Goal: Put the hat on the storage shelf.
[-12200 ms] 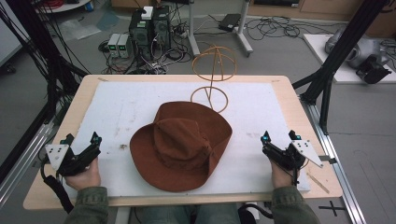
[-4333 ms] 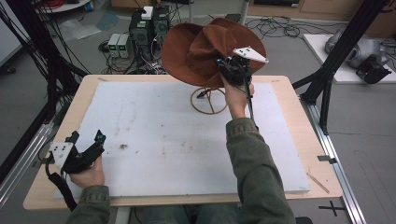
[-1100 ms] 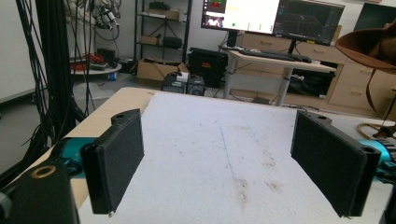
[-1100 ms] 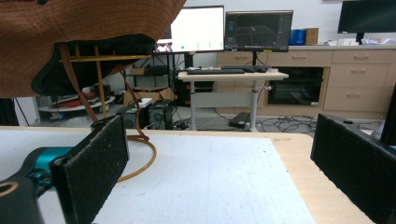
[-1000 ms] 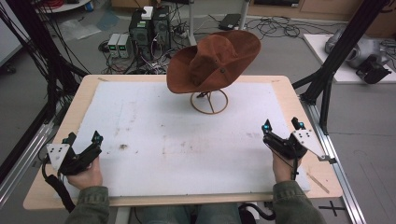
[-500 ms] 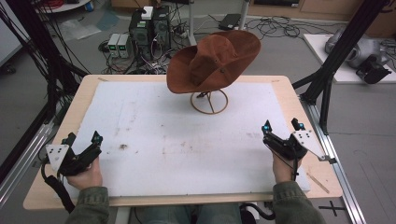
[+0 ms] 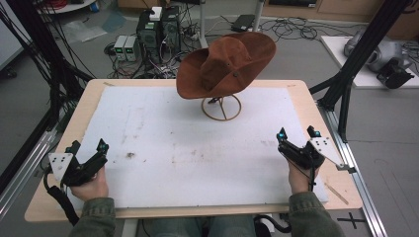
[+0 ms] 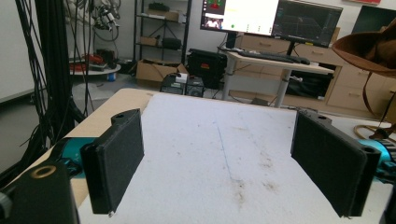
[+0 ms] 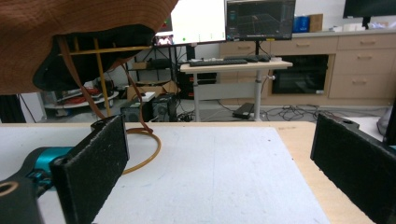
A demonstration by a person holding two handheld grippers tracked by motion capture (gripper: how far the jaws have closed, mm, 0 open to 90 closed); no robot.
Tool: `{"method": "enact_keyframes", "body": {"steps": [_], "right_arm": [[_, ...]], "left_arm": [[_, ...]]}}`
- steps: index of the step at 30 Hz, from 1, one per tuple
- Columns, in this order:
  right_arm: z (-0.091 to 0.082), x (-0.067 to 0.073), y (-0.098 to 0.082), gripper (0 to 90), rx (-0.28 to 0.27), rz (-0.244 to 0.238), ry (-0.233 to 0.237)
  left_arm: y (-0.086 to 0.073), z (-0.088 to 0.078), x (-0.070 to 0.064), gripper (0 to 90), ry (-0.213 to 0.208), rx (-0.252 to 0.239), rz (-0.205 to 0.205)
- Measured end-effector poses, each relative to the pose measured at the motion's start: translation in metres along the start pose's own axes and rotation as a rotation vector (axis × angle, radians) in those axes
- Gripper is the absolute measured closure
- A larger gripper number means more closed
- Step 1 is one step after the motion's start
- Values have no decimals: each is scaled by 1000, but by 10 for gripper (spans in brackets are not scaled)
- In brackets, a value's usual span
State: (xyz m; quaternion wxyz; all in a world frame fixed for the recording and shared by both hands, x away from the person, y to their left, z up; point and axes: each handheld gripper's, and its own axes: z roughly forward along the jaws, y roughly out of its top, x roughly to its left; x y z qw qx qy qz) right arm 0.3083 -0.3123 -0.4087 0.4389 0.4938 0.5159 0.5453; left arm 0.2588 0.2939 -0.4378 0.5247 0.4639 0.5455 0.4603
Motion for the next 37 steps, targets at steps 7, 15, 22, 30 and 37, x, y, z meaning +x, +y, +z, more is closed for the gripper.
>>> {"method": "enact_keyframes", "body": {"steps": [7,15,22,30,37], "right_arm": [[0,-3,0,38,8,15,-9],[-3,-7,0,38,4,25,7],[-3,-3,0,37,7,8,41],[-3,-2,-1,37,10,-4,48],[-1,-1,-2,37,22,-8,54]], "left_arm": [[0,0,1,174,-2,2,-3],[0,-1,1,174,-1,-2,-10],[0,-1,1,174,-4,0,-14],[-1,-1,1,174,-7,7,-13],[-1,0,1,174,-9,10,-13]]}}
